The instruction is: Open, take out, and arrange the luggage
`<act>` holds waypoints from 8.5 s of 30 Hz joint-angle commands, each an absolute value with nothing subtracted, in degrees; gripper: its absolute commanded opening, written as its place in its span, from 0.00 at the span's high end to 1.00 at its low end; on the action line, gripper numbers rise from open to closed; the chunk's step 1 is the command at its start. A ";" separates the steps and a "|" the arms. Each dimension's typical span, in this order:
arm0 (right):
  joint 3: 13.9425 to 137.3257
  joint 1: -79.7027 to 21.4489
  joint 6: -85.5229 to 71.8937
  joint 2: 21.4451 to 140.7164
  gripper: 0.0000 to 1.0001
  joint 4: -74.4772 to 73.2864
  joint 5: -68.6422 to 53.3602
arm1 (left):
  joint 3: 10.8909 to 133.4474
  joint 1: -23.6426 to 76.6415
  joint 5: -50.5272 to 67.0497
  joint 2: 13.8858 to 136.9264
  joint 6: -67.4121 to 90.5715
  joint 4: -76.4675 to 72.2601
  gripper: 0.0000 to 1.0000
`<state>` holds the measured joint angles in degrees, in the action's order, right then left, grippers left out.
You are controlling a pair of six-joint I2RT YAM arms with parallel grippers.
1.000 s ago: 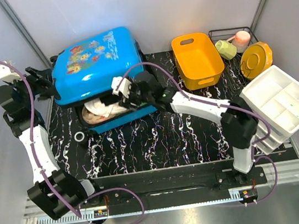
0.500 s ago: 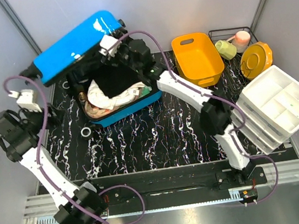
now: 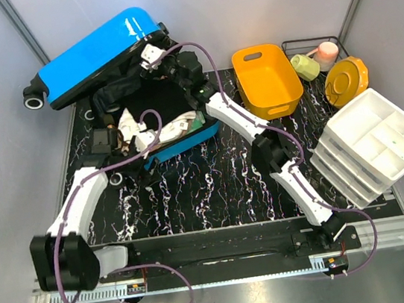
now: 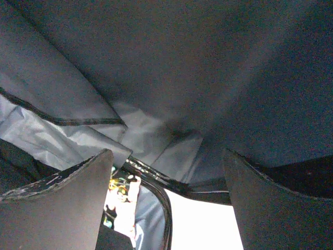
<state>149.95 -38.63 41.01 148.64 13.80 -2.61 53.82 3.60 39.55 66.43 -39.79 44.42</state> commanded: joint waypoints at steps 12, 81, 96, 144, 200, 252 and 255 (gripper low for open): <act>150.82 -31.82 39.02 146.51 0.03 20.39 -1.58 | 53.53 9.23 23.65 78.66 -45.87 29.44 0.25; 120.42 -31.55 31.73 124.11 0.01 14.95 -12.47 | 70.22 -3.34 28.58 66.08 -21.99 20.86 0.17; 87.89 -36.38 32.96 102.65 0.09 -24.74 -44.38 | 103.26 -6.24 12.66 94.11 -13.36 10.28 0.17; 99.84 -19.99 32.85 96.58 0.00 -47.89 -26.10 | 88.51 -8.53 44.20 75.24 -25.12 48.92 0.09; 85.85 -25.58 35.86 93.34 0.15 -51.86 -37.08 | 62.84 -7.65 27.51 72.24 14.41 32.52 0.27; 110.56 -25.13 -5.08 115.92 0.05 -31.03 -49.40 | 68.29 -11.95 23.56 73.04 5.19 41.75 1.00; 112.67 -26.88 -8.52 118.82 0.04 -30.85 -50.01 | 68.12 -12.04 24.08 73.48 5.01 41.40 1.00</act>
<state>108.60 -24.25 0.45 116.31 -34.92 -47.68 68.05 -11.55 22.72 73.28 6.96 42.57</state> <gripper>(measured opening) 0.954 0.138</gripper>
